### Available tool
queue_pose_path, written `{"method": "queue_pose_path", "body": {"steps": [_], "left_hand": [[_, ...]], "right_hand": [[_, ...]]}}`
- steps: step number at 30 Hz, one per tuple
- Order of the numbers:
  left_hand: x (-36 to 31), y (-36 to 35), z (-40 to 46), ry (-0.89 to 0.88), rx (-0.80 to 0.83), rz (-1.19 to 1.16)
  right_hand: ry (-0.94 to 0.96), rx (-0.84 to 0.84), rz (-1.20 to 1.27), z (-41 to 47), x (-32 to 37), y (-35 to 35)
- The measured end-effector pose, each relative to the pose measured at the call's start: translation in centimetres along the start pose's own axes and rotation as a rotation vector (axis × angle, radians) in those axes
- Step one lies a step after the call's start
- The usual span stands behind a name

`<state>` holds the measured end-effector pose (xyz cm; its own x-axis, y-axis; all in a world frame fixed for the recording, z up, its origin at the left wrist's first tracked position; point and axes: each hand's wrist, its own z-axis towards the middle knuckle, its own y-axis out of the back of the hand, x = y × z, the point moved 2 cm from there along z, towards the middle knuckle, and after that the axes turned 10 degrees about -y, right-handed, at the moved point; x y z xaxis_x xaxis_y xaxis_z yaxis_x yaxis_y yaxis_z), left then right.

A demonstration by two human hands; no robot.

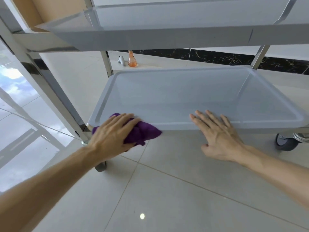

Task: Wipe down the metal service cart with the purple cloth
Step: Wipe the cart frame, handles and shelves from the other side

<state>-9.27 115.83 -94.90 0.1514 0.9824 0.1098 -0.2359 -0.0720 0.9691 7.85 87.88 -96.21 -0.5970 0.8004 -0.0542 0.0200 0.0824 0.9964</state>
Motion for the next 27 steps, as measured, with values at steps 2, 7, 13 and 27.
{"method": "queue_pose_path", "body": {"steps": [2, 7, 13, 27], "left_hand": [[2.4, 0.6, -2.7, 0.099, -0.007, -0.007], [2.5, 0.7, -3.1, 0.133, -0.011, -0.025], [-4.9, -0.1, 5.6, -0.046, 0.013, -0.166], [-6.5, -0.6, 11.6, 0.142, 0.119, -0.681]], "right_hand": [[0.006, -0.005, 0.007, -0.2, 0.2, -0.1], [0.024, -0.009, 0.038, -0.9, 1.0, -0.4], [0.056, 0.026, 0.089, -1.4, 0.7, -0.3], [0.244, 0.060, 0.342, -1.3, -0.2, 2.7]]}}
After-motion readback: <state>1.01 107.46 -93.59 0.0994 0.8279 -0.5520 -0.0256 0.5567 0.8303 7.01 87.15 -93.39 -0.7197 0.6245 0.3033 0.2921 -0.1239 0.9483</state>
